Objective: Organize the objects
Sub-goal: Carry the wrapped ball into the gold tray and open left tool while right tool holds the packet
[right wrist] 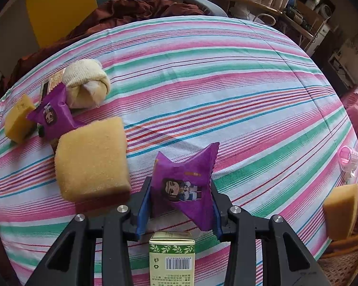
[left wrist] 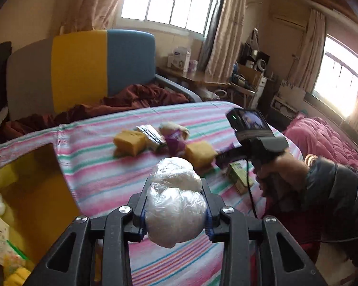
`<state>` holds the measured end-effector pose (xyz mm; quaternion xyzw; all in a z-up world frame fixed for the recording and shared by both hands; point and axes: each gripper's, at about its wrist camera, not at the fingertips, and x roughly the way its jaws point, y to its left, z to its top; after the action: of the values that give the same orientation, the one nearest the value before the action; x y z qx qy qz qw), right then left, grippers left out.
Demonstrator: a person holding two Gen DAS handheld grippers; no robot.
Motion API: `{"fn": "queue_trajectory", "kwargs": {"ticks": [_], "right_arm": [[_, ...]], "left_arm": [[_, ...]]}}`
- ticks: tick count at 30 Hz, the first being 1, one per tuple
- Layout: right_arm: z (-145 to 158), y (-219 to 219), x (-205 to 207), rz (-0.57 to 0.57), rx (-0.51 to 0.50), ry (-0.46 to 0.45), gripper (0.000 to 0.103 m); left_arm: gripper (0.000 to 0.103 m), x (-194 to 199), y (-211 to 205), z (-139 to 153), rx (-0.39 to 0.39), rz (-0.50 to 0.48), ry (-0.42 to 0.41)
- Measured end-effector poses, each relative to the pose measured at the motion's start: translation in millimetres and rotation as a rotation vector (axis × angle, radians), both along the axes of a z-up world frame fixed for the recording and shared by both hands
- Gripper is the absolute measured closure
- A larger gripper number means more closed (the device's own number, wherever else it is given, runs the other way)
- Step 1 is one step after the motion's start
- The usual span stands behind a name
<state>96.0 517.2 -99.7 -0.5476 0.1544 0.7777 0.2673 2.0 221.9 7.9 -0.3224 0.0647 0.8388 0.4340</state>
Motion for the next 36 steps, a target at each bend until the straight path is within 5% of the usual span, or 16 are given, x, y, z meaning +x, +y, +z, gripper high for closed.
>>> {"fn": "queue_trajectory", "kwargs": {"ticks": [5,12,22,27,36], "right_arm": [[1,-27,-19,0.001,0.004,-0.003,0.061],[3,-28,-22,0.008,0.013,-0.009,0.061],[1,-25,-32,0.012,0.014,-0.01,0.061],[2,-25,-31,0.012,0.014,-0.009,0.061],[5,-18,-26,0.003,0.011,0.001,0.063]], "left_arm": [[0.068,-83,-65,4,-0.028,0.223,-0.079],[0.068,-177,-131,-61,-0.138,0.436,-0.277],[0.061,-241,-160,-103,-0.316,0.602,-0.301],[0.043,-242,-167,-99,-0.284,0.621,-0.323],[0.043,-181,-178,-58,-0.221,0.624,-0.195]]}}
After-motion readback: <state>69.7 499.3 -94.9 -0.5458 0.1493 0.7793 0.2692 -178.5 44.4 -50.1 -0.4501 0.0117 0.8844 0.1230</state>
